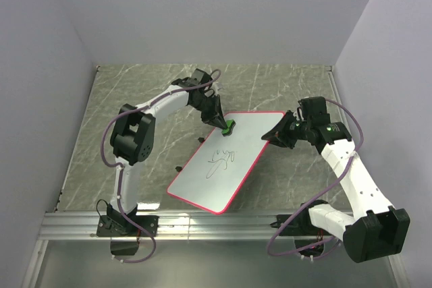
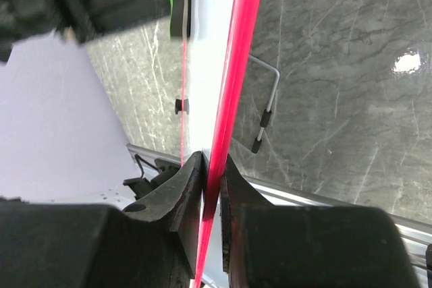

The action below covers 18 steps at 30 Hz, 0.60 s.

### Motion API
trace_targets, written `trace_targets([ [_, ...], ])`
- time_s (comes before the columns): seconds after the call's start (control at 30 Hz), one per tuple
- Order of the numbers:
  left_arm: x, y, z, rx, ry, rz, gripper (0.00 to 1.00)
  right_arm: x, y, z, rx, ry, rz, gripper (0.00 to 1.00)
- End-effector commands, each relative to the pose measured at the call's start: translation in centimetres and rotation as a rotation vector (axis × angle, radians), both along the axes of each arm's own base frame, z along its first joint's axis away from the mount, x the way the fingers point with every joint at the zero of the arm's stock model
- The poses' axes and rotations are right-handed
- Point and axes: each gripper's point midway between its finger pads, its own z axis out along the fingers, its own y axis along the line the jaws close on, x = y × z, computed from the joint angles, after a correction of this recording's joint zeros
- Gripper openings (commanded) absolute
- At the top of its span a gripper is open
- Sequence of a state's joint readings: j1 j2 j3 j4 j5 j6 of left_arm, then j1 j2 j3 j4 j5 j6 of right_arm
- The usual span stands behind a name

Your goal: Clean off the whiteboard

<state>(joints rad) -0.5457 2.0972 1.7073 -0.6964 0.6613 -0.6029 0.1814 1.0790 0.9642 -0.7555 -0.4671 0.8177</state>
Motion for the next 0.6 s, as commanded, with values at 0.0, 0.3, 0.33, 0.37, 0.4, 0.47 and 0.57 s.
trace_targets([
  [0.0, -0.2, 1.9, -6.1, 0.196, 0.052, 0.004, 0.0, 0.7, 0.7, 1.3, -0.035, -0.122, 0.081, 0.0],
  [0.3, -7.2, 1.5, 1.4, 0.049, -0.013, -0.139, 0.0, 0.9, 0.5, 1.1, -0.052, -0.123, 0.083, 0.0],
  [0.33, -8.7, 1.3, 2.1, 0.037, -0.01, -0.156, 0.0, 0.9, 0.6, 0.9, -0.051, -0.118, 0.085, 0.0],
  [0.37, -9.6, 1.3, 4.9, -0.009, -0.05, -0.163, 0.0, 0.9, 0.6, 0.8, -0.048, -0.117, 0.085, 0.0],
  [0.4, -10.5, 1.1, 6.1, -0.035, -0.04, -0.164, 0.0, 1.1, 0.7, 0.9, -0.044, -0.122, 0.087, 0.0],
  [0.47, -12.2, 1.2, 8.4, -0.055, -0.053, -0.173, 0.0, 1.2, 0.9, 0.7, -0.036, -0.115, 0.091, 0.0],
  [0.57, -13.8, 1.1, 9.7, -0.075, -0.062, -0.165, 0.0, 1.6, 1.1, 0.7, -0.035, -0.116, 0.101, 0.0],
])
